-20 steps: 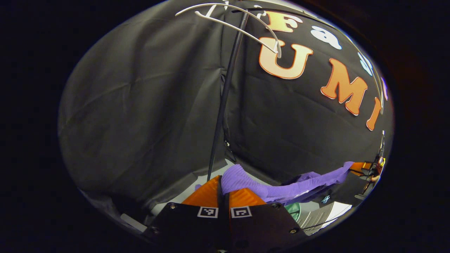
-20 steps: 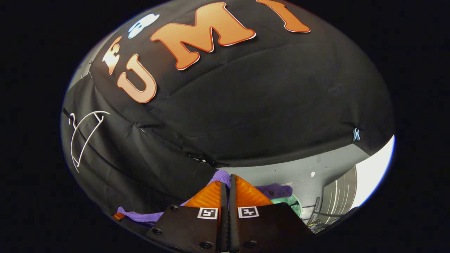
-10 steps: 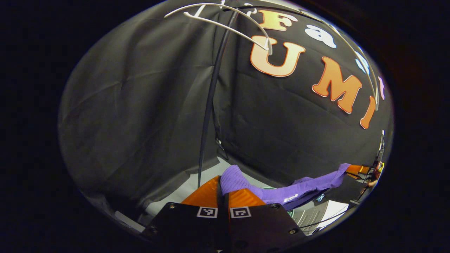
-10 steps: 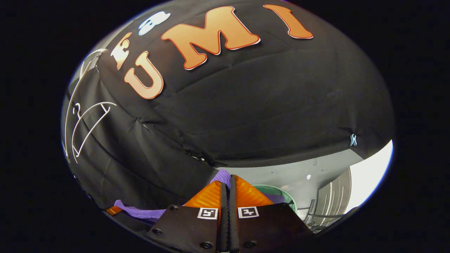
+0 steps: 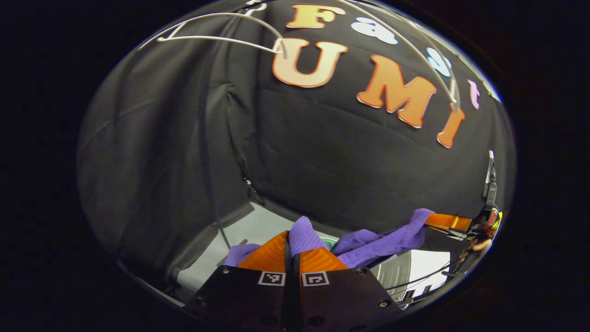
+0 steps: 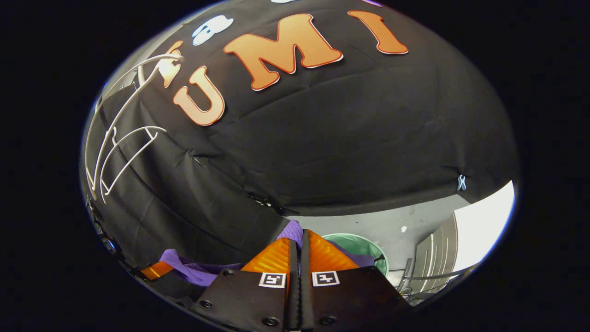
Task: Grasp the clothes on the hanger with both hands and then place them into the laundry hamper below.
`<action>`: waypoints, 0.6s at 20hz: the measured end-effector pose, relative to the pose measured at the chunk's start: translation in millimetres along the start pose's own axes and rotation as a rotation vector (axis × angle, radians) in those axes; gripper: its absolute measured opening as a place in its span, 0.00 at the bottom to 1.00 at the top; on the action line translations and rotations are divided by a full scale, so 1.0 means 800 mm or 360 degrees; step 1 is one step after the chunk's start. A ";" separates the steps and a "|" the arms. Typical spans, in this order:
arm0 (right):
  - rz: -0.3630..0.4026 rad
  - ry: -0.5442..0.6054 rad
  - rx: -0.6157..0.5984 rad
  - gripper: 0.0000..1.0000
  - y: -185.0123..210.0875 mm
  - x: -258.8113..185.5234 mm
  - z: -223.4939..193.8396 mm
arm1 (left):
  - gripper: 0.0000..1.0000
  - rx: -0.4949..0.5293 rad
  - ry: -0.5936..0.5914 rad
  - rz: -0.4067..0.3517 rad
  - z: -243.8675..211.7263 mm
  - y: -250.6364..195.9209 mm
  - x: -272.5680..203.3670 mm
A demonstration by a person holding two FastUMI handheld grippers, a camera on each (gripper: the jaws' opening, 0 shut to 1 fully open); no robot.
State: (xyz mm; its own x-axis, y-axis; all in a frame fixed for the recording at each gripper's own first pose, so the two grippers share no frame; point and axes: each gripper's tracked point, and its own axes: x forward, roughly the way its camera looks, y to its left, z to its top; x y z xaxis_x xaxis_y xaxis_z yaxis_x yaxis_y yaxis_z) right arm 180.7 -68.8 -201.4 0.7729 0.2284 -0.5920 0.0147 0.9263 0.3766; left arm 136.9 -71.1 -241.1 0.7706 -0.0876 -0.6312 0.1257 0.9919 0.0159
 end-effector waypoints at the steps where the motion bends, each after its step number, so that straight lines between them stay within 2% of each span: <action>1: -0.0006 -0.0005 -0.0005 0.07 -0.001 -0.004 -0.006 | 0.00 0.0037 0.0021 -0.0057 -0.004 -0.026 0.006; 8: -0.0165 -0.0006 0.0003 0.07 -0.035 -0.018 -0.048 | 0.00 0.0281 0.0247 -0.0375 -0.056 -0.180 0.060; 12: -0.0273 0.0043 0.0003 0.07 -0.076 -0.013 -0.074 | 0.00 0.0379 0.0379 -0.0393 -0.062 -0.198 0.071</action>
State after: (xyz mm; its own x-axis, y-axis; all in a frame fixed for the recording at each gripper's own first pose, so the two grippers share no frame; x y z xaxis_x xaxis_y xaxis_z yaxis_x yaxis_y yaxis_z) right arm 134.1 -109.7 -260.5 0.7417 0.0750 -0.6665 0.1463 0.9517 0.2698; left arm 129.6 -228.4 -318.2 0.5368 -0.2686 -0.7998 0.4512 0.8924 0.0031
